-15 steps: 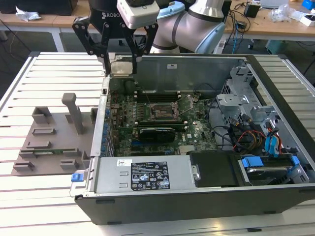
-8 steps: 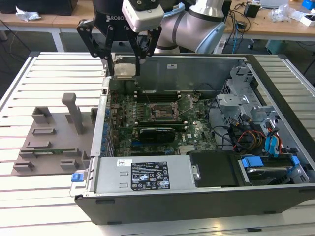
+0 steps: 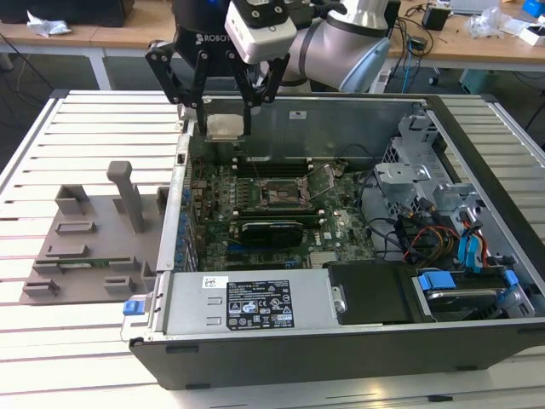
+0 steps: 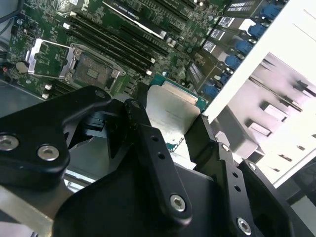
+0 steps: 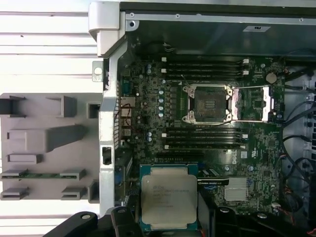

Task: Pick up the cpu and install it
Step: 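Pick up the cpu and move it towards the insertion slot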

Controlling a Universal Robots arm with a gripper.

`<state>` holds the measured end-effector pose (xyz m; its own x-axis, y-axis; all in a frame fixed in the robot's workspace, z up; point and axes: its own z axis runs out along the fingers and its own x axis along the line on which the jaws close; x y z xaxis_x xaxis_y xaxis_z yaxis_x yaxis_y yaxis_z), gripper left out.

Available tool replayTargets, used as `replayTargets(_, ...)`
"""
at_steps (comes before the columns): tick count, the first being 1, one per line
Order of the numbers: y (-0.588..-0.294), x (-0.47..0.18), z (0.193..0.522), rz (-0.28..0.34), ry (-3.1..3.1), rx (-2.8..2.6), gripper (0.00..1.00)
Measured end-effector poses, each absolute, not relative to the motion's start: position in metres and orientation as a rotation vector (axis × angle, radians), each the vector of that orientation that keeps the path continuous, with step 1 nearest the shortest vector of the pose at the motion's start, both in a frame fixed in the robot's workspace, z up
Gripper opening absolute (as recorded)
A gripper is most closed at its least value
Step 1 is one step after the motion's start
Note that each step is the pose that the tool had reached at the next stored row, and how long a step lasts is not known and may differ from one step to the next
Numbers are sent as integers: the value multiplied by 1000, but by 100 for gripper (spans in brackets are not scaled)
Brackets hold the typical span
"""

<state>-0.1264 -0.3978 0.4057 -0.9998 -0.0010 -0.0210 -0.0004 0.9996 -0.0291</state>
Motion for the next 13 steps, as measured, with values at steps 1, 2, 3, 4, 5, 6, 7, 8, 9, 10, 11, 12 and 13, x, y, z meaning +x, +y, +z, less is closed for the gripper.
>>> replayTargets(1,-398,-124,404,-46,3120,-1,55)
replayTargets(2,-398,-123,404,-46,3120,-1,55)
replayTargets(3,-398,-122,403,-46,3120,-1,55)
replayTargets(4,-398,-121,403,-46,3120,-1,55)
replayTargets(5,-398,-121,402,-46,3120,-1,55)
replayTargets(6,-398,-119,401,-45,3120,-1,55)
replayTargets(7,-398,-118,401,-45,3120,-1,55)
replayTargets(8,-398,-117,401,-45,3120,-1,55)
replayTargets(9,-398,-116,400,-45,3120,-1,55)
replayTargets(10,-398,-115,399,-45,3120,-1,55)
replayTargets(11,-398,-113,398,-45,3120,-1,55)
replayTargets(12,-398,-112,397,-46,3120,-1,55)
replayTargets(13,-398,-112,397,-46,3120,-1,55)
